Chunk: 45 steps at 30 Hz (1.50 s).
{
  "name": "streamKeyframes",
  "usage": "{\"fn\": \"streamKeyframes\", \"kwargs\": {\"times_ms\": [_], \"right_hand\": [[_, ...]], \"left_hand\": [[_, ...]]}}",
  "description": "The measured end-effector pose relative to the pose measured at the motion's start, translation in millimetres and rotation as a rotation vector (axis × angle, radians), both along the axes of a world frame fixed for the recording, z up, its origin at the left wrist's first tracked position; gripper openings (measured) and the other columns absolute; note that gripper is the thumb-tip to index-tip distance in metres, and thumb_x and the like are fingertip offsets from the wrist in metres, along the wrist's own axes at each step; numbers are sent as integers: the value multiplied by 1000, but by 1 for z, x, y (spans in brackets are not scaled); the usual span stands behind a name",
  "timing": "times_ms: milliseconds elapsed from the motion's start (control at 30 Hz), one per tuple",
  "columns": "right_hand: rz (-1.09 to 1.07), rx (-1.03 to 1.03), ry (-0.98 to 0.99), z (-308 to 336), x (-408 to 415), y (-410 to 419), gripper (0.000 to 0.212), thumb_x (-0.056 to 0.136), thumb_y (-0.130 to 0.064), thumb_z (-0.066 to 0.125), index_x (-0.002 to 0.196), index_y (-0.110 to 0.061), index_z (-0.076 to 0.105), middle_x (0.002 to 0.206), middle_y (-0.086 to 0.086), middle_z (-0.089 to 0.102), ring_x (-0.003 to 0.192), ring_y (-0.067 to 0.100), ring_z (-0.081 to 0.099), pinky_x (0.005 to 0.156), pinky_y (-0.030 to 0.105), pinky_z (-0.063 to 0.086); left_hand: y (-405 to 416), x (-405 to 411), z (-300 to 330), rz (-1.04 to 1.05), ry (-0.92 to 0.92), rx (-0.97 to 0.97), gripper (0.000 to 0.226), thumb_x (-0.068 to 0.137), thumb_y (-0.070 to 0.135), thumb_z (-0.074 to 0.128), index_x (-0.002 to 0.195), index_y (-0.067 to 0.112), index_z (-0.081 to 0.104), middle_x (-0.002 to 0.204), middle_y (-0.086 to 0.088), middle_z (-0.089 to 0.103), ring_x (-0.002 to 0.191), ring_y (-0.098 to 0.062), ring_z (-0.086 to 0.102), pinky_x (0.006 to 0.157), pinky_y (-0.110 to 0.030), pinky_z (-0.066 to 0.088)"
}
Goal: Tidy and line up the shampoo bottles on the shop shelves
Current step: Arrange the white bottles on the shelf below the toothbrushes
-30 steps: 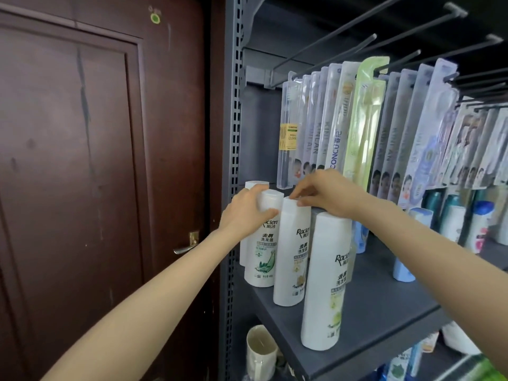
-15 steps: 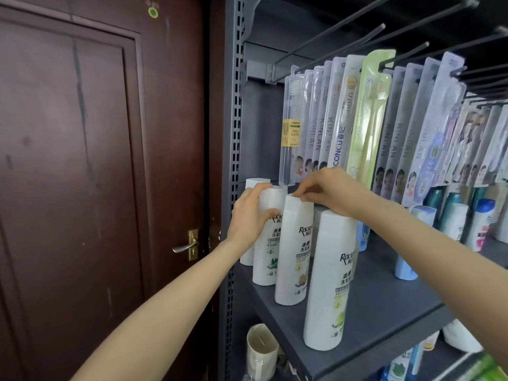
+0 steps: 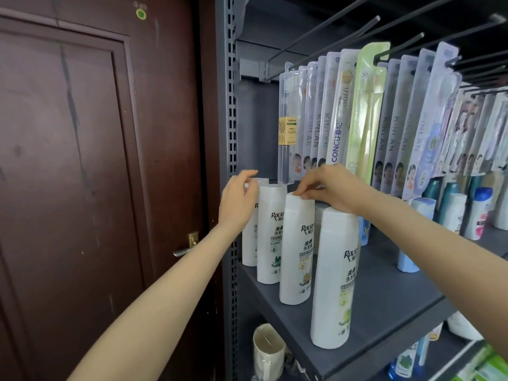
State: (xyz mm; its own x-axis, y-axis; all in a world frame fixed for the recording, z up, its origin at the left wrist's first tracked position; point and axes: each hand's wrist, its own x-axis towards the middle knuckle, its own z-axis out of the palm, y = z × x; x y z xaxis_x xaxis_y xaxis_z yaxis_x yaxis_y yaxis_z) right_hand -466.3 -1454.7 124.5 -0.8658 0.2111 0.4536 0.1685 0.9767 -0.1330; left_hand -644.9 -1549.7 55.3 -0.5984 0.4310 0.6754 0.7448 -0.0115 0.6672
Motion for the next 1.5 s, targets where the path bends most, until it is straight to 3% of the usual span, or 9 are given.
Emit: {"fn": "streamKeyframes", "kwargs": {"times_ms": [167,267,433,667,833,1067,1167,1333,1500], "right_hand": [[12,-5,-8,-1,0,2,18,87,-10,63,102,-14,72,107,1,70,97,14,63,96,26,46],[14,7,-8,-1,0,2,18,87,-10,63,102,-14,72,106,1,70,94,11,62,93,23,45],[14,7,-10,0,1,0,19,87,-10,63,103,-13,72,107,1,69,90,8,59,93,20,44],[13,4,-37,3,1,-2,20,87,-10,63,105,-12,71,108,1,69,91,8,58,92,19,43],[0,-1,-110,9,4,-4,20,88,-13,63,106,-16,71,108,1,68,89,7,55,83,17,37],[-28,112,-177,16,-5,-43,29,90,-24,61,118,-17,64,122,-2,62,103,11,56,85,20,39],[76,30,-158,3,-19,-74,30,88,-26,64,117,-18,64,121,-3,64,107,11,59,92,22,44],[191,-102,-168,-33,-46,-109,51,85,-26,67,133,-22,50,130,-2,57,118,11,53,96,23,40],[278,-301,-113,-55,-55,-116,47,79,-23,73,121,-30,55,115,-11,63,105,8,60,89,34,51]], "left_hand": [[-2,-22,7,-5,193,-400,55,92,1,34,142,22,38,150,-4,32,139,-22,24,115,-35,21],[-7,-21,5,30,251,-474,60,87,-2,40,141,23,38,144,-2,36,131,-23,30,106,-35,34],[-22,-17,9,305,449,-473,49,90,22,58,137,23,44,117,-8,40,109,-24,40,83,-33,45],[-47,-8,10,143,197,-381,46,80,12,71,116,15,44,117,-9,45,96,-22,44,73,-29,36],[-77,-7,9,103,152,-375,52,78,17,73,124,21,50,111,1,41,97,-16,42,79,-27,36],[-126,-8,3,77,142,-335,41,75,13,75,110,24,58,105,2,46,97,-17,48,73,-19,38],[-155,-10,2,103,117,-206,38,71,12,78,101,26,59,100,2,51,94,-15,51,69,-13,37],[-198,-5,5,61,56,0,41,68,15,80,98,34,60,104,4,60,91,-12,58,80,-27,48],[-231,6,9,-98,-76,137,40,71,6,78,100,28,62,101,8,63,86,-8,61,74,-30,54]]}}
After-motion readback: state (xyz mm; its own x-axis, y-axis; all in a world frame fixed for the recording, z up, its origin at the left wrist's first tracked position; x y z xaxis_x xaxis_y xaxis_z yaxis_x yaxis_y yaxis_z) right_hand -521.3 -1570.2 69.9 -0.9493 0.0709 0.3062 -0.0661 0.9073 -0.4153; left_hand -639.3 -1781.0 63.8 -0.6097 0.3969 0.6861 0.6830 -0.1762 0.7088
